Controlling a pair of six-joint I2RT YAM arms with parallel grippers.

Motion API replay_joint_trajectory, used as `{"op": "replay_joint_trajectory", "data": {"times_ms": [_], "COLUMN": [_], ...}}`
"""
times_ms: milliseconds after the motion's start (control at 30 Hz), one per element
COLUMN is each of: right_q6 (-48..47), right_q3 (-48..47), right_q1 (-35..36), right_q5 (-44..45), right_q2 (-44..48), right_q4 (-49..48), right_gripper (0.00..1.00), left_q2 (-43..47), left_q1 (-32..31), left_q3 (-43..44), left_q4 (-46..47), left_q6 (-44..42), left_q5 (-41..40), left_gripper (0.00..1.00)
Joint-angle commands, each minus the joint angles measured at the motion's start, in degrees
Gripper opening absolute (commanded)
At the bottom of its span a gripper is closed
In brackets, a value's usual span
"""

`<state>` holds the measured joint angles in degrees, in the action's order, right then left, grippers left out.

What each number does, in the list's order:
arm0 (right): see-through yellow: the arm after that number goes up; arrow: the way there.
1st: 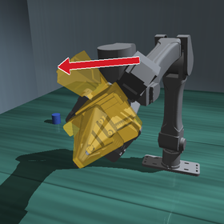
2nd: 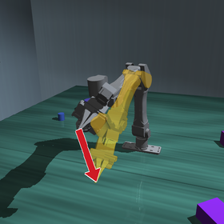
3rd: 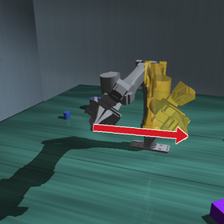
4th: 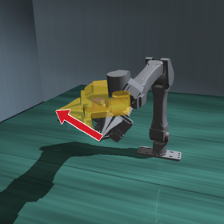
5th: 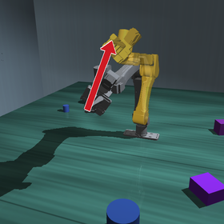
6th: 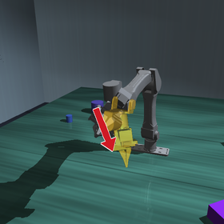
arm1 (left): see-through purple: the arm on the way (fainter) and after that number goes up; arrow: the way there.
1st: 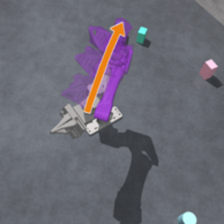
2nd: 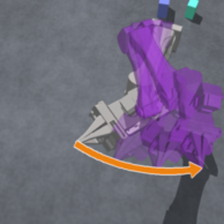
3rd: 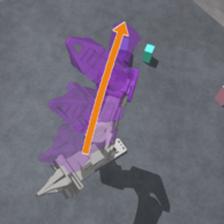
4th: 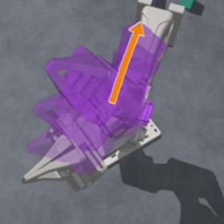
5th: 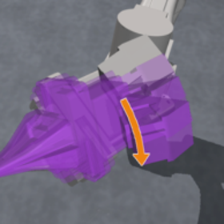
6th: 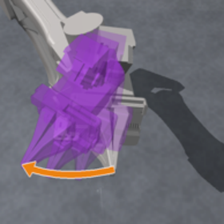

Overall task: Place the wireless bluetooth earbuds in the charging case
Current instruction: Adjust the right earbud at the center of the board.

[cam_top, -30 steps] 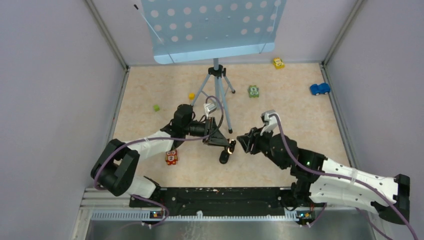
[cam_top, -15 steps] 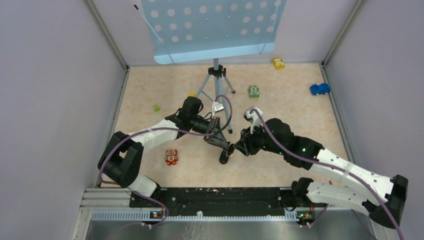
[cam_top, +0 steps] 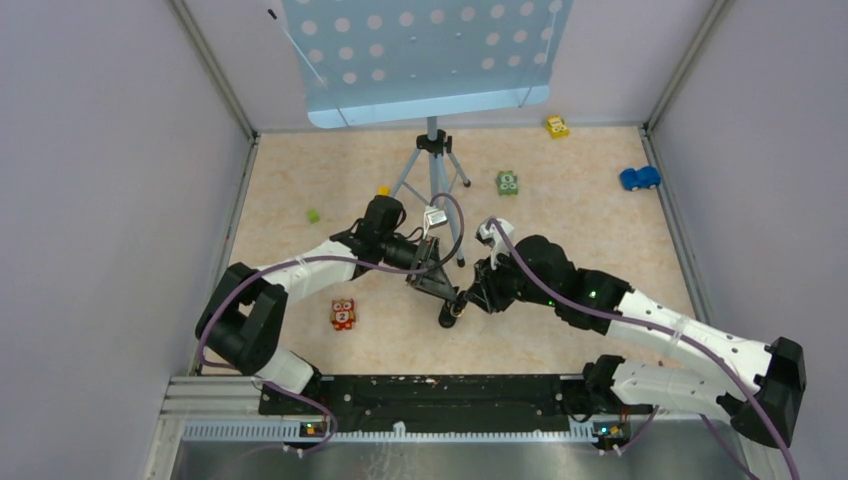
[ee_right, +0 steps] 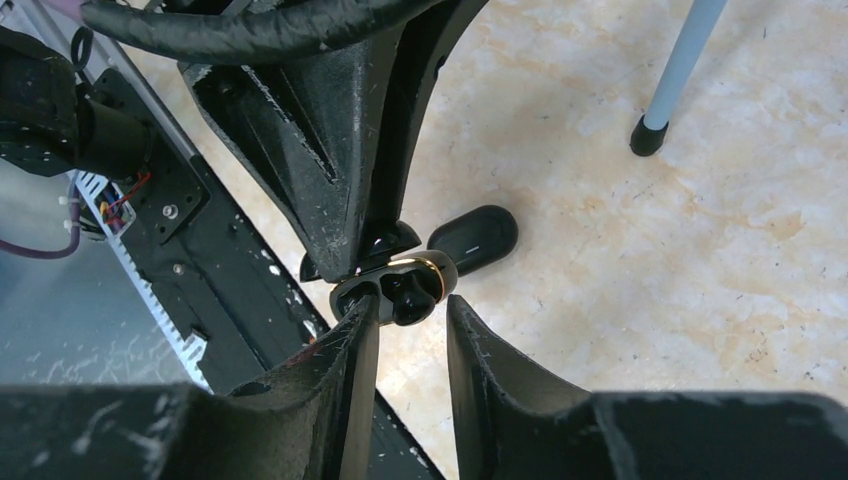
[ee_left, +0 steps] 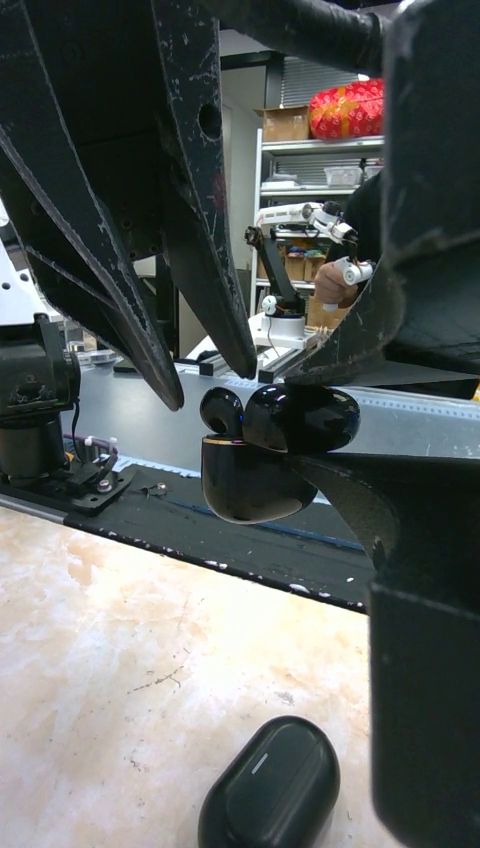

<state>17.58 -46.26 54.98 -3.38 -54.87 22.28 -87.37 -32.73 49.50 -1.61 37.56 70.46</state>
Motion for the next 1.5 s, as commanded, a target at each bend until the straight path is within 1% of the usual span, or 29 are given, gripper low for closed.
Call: {"op": "replay_joint_trajectory", "data": {"times_ms": [0, 133, 233, 367, 467, 533, 700, 933, 1133, 1300, 1333, 1367, 1467], "right_q6": [-0.07, 0.06, 0.48, 1.87, 5.05, 8.81, 16.17, 22.98, 28.1, 31.16, 31.41, 31.58, 31.88], "right_q3": [-2.15, -1.35, -0.55, 0.08, 0.07, 0.23, 1.78, 3.29, 5.26, 7.23, 7.43, 7.54, 7.66], "right_q1": [-0.18, -0.23, -0.22, -0.22, -0.17, -0.15, -0.22, -0.22, 0.18, 1.7, 2.07, 2.35, 2.81], "right_q5": [-0.01, 0.17, 0.22, 1.42, 2.88, 3.2, 5.44, 9.36, 10.92, 12.23, 12.56, 13.14, 14.94], "right_q2": [-1.02, -1.68, -1.56, -1.38, -1.64, -1.64, -2.01, -0.98, -0.65, -0.7, -0.57, -0.38, 0.91], "right_q4": [-2.38, -3.03, -4.04, -4.81, -4.28, -3.88, -4.59, -3.57, -5.97, -9.72, -10.46, -10.96, -11.34], "right_gripper": [0.3, 0.29, 0.25, 0.16, 0.12, 0.09, 0.06, 0.04, 0.0, 0.01, 0.03, 0.1, 0.19], "left_q2": [2.05, 1.96, 1.86, 1.92, 2.11, 2.34, 2.47, 3.84, 4.25, 4.01, 3.97, 3.89, 3.81], "left_q1": [-0.12, -0.06, -0.06, -0.1, -0.05, -0.06, -0.06, -0.06, -0.06, -0.06, -0.07, -0.11, -0.06], "left_q3": [-0.24, -0.2, -0.18, -0.18, -0.19, -0.46, -2.18, -2.73, -3.27, -3.25, -3.25, -3.32, -3.36], "left_q4": [3.08, 3.25, 3.36, 3.74, 3.89, 4.28, 9.18, 10.34, 12.04, 12.37, 12.35, 12.41, 12.41], "left_q6": [-0.13, 0.04, 0.26, 0.79, 0.93, 1.46, 5.18, 6.68, 8.08, 8.22, 8.15, 8.08, 7.95], "left_q5": [1.93, 1.97, 1.83, 1.34, 0.66, -0.22, -1.53, -4.07, -4.64, -4.66, -4.59, -4.54, -4.45], "left_gripper": [0.0, 0.0, 0.0, 0.0, 0.0, 0.0, 0.0, 0.0, 0.0, 0.0, 0.0, 0.0, 0.0]}}
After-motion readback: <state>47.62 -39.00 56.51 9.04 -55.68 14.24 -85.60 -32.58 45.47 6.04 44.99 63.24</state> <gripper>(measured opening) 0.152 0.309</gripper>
